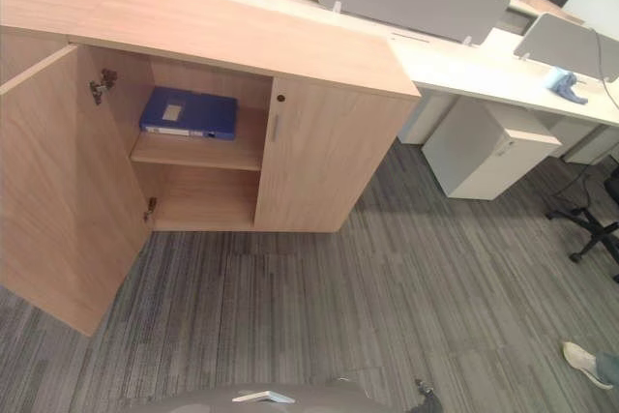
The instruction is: Put the empty folder in the office cabinet
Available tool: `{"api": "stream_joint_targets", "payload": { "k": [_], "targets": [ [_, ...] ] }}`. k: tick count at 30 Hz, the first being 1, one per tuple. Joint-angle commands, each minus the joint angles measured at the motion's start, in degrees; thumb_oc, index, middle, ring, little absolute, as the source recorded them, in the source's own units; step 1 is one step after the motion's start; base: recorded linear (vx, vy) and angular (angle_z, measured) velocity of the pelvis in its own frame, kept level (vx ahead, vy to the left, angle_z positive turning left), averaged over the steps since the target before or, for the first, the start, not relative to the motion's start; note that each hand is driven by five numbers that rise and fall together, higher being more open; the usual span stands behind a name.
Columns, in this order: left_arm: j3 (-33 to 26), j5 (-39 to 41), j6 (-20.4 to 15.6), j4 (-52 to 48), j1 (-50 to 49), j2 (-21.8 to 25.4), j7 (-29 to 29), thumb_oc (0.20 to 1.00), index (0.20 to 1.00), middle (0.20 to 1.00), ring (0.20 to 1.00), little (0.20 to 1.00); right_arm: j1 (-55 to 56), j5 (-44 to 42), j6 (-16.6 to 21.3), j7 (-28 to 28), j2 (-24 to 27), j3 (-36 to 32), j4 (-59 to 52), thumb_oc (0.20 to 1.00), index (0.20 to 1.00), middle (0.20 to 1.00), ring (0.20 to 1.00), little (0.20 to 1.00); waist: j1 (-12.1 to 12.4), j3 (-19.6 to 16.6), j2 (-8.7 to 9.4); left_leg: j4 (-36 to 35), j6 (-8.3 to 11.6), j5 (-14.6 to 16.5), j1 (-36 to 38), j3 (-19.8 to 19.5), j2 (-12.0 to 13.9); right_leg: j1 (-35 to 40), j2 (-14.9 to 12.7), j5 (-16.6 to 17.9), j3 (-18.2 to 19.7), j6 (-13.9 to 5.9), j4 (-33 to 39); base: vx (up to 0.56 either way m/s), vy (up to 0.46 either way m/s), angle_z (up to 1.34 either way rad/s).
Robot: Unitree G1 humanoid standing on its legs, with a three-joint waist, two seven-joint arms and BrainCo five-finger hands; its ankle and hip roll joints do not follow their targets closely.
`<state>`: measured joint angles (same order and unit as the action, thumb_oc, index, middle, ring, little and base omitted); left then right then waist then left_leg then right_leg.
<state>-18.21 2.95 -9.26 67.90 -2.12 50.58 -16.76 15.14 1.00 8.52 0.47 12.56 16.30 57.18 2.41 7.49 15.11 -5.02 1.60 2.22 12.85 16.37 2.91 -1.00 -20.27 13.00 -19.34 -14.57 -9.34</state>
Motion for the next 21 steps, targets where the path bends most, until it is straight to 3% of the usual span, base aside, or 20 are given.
{"api": "stream_joint_targets", "payload": {
  "k": [1,8,12,17,21],
  "targets": [
    [-2.07,-2.73,-1.24,2.66,2.34,8.31,-1.54,1.000,1.000,1.000,1.000,1.000,-3.28,-2.27,1.56,-0.35,3.67,2.18,-2.79,1.000,1.000,1.000,1.000,1.000,-0.18,0.76,0.94,0.02,2.00,4.00,1.87,0.57,-0.13,-4.96,-2.64,16.19,1.96,-0.43,10.13,0.02,-0.020,-0.15],
    [-0.60,-3.93,-0.61,2.88,6.11,12.74,-1.86,1.000,1.000,1.000,1.000,1.000,-1.91,-2.82,1.82,-0.05,3.81,2.50,-3.54,1.000,1.000,1.000,1.000,1.000,-0.90,1.60,2.58,0.02,2.65,4.39,2.95,2.61,1.51,-5.47,-0.57,16.35,3.14,-0.43,10.44,0.02,-0.028,-0.14],
    [1.45,-6.37,-0.12,-3.02,9.70,17.80,-2.22,1.000,1.000,1.000,1.000,1.000,-1.17,-2.80,1.46,0.16,3.55,2.12,-1.81,1.000,1.000,1.000,1.000,1.000,-0.99,2.54,3.60,0.02,2.99,4.15,3.05,4.18,2.53,-6.35,0.64,16.65,2.72,-0.43,10.53,0.00,-0.047,-0.15],
    [5.03,-7.96,0.12,-1.25,13.51,18.92,-2.04,1.000,1.000,1.000,1.000,1.000,-0.70,-2.81,1.60,0.57,3.67,2.68,-2.18,1.000,1.000,1.000,1.000,1.000,-1.79,2.26,3.88,0.02,3.21,4.25,3.19,4.68,2.73,-6.52,1.06,16.54,3.35,-0.43,10.79,0.00,-0.012,-0.07],
    [10.74,-8.23,-0.20,0.27,17.85,15.29,-0.53,1.000,1.000,1.000,1.000,1.000,-0.55,-2.80,1.71,0.72,3.82,3.18,-3.03,1.000,1.000,1.000,1.000,1.000,-3.50,1.27,4.13,0.02,3.32,4.57,3.17,4.97,2.48,-6.73,1.02,16.23,3.77,-0.43,11.04,0.00,0.000,-0.01]
  ]
}}
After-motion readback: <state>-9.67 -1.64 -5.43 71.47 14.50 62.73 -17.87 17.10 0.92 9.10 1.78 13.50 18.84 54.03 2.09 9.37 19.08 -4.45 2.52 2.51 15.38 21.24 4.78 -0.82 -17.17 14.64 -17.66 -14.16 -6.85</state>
